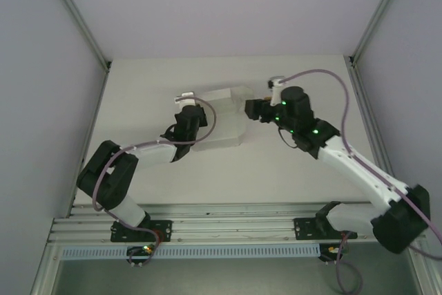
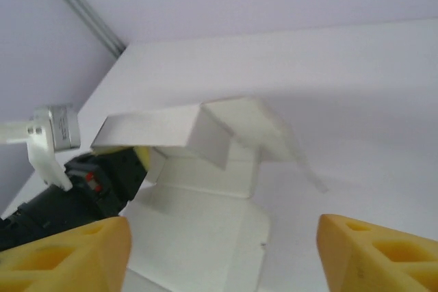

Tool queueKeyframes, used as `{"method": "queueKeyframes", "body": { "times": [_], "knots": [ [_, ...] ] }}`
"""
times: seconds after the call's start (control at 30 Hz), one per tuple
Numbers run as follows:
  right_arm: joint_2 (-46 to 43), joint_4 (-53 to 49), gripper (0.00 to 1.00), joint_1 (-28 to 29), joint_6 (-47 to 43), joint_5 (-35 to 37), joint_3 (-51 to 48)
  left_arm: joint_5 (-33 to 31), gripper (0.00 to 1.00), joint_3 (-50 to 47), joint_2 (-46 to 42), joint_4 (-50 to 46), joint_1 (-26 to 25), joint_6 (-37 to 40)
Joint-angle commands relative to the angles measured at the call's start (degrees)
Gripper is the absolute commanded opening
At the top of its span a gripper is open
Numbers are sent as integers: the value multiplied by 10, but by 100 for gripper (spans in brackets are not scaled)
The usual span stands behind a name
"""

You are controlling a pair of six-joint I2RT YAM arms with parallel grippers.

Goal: Assemble paper box

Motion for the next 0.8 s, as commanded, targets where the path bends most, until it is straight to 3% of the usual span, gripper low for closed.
{"method": "queueKeyframes", "body": {
  "times": [0.0,0.07,0.17,0.33,0.4,0.53,0.63,0.77],
  "knots": [
    [-26,-39,85,-62,-11,-16,-29,40,0,-8,-24,31,4,13],
    [-19,-51,100,-108,-8,-38,-27,51,0,-8,-25,29,5,13],
    [20,-60,100,-155,-14,-53,-7,65,0,-8,-28,30,4,14],
    [129,-68,100,-182,-82,-91,56,77,0,-10,-31,42,4,12],
    [181,-71,100,-184,-85,-101,91,89,0,-11,-30,47,4,13],
    [259,-67,100,-183,-117,-194,145,91,0,-8,-31,47,4,12],
    [275,-53,99,-172,-118,-263,145,72,0,2,-31,28,4,7],
    [266,-49,100,-146,-130,-291,130,65,0,12,-25,23,5,4]
  ]
}}
